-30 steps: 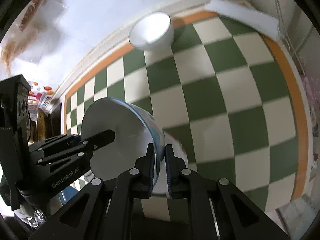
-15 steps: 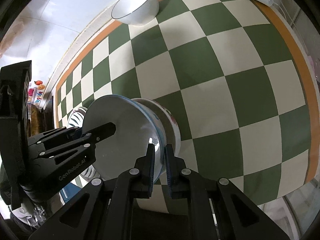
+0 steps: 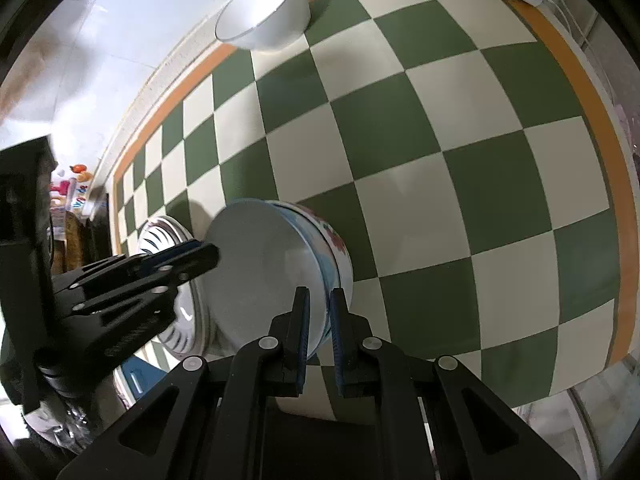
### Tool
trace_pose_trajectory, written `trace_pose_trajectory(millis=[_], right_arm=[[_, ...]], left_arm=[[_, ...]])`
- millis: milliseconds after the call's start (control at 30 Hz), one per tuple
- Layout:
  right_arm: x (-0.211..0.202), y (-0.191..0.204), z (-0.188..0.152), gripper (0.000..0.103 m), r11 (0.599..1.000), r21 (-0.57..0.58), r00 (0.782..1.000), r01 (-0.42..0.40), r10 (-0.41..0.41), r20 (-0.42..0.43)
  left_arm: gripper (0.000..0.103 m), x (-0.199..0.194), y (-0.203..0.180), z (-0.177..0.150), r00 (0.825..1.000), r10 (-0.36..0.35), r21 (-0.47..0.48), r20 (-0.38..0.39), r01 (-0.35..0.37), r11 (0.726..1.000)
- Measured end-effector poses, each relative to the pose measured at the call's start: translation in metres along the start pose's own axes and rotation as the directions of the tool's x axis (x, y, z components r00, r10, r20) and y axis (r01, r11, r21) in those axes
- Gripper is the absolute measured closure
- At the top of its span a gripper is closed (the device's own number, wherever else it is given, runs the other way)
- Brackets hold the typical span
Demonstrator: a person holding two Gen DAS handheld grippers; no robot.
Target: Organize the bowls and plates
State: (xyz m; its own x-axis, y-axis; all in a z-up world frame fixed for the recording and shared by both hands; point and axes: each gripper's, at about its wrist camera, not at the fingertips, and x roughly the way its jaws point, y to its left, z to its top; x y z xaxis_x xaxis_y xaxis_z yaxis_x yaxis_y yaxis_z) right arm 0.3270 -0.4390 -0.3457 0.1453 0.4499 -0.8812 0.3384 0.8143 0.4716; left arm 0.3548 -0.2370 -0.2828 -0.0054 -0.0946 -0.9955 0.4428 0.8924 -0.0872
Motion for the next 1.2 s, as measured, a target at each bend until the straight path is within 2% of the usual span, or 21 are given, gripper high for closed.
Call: trace_pose_trajectory(millis=[167, 233, 300, 500, 633, 833, 867, 933, 967, 1033, 1200], right_arm=[[-0.039, 0.005, 0.033, 0.089, 0.999, 0.006, 0.995, -0.050, 0.049, 0.082], [-0.050, 0.009, 0.052, 0.078, 0.998, 0.000, 0.992, -0.063, 0.063, 0.114], [-0.057, 0.013, 0.080, 0.063, 0.998, -0.008, 0.986, -0.070, 0.070, 0.152], [-0.040, 0.021, 0.167, 0.061, 0.999, -0.019, 0.980, -0.046, 0.049, 0.193], [-0.007, 0.026, 0.226, 0.061, 1.000, -0.027, 0.984, -0.015, 0.020, 0.175], [0.039, 0.030, 0.272, 0.061, 1.000, -0.025, 0.993, 0.005, -0.002, 0.122], [0.046, 0.030, 0.277, 0.062, 1.000, -0.019, 0.994, 0.004, -0.002, 0.109], [0.056, 0.030, 0.284, 0.073, 1.000, -0.023, 0.995, 0.017, -0.015, 0.098], [0.060, 0.030, 0.285, 0.081, 0.999, -0.031, 0.995, 0.033, -0.030, 0.094], [0.065, 0.031, 0.288, 0.089, 0.997, -0.039, 0.994, 0.068, -0.064, 0.090], [0.067, 0.033, 0.289, 0.091, 0.995, -0.056, 0.992, 0.085, -0.079, 0.096]], left_arm=[[0.085, -0.047, 0.015, 0.026, 0.993, -0.023, -0.045, 0.117, 0.028, 0.999], [0.078, -0.053, 0.024, 0.041, 0.989, -0.037, -0.077, 0.143, 0.048, 0.996], [0.077, -0.051, 0.034, 0.066, 0.988, -0.040, -0.115, 0.151, 0.058, 0.992], [0.077, -0.026, 0.066, 0.142, 0.986, -0.053, -0.215, 0.159, 0.087, 0.973], [0.077, 0.002, 0.080, 0.183, 0.992, -0.055, -0.254, 0.116, 0.083, 0.964], [0.080, 0.041, 0.084, 0.217, 0.997, -0.049, -0.245, 0.056, 0.061, 0.967], [0.082, 0.047, 0.083, 0.220, 0.997, -0.054, -0.239, 0.051, 0.065, 0.969], [0.090, 0.056, 0.081, 0.225, 0.997, -0.064, -0.232, 0.040, 0.072, 0.970], [0.091, 0.060, 0.078, 0.227, 0.998, -0.060, -0.227, 0.034, 0.066, 0.972], [0.092, 0.063, 0.075, 0.229, 0.998, -0.046, -0.219, 0.036, 0.053, 0.974], [0.092, 0.065, 0.072, 0.229, 0.998, -0.044, -0.224, 0.041, 0.052, 0.973]])
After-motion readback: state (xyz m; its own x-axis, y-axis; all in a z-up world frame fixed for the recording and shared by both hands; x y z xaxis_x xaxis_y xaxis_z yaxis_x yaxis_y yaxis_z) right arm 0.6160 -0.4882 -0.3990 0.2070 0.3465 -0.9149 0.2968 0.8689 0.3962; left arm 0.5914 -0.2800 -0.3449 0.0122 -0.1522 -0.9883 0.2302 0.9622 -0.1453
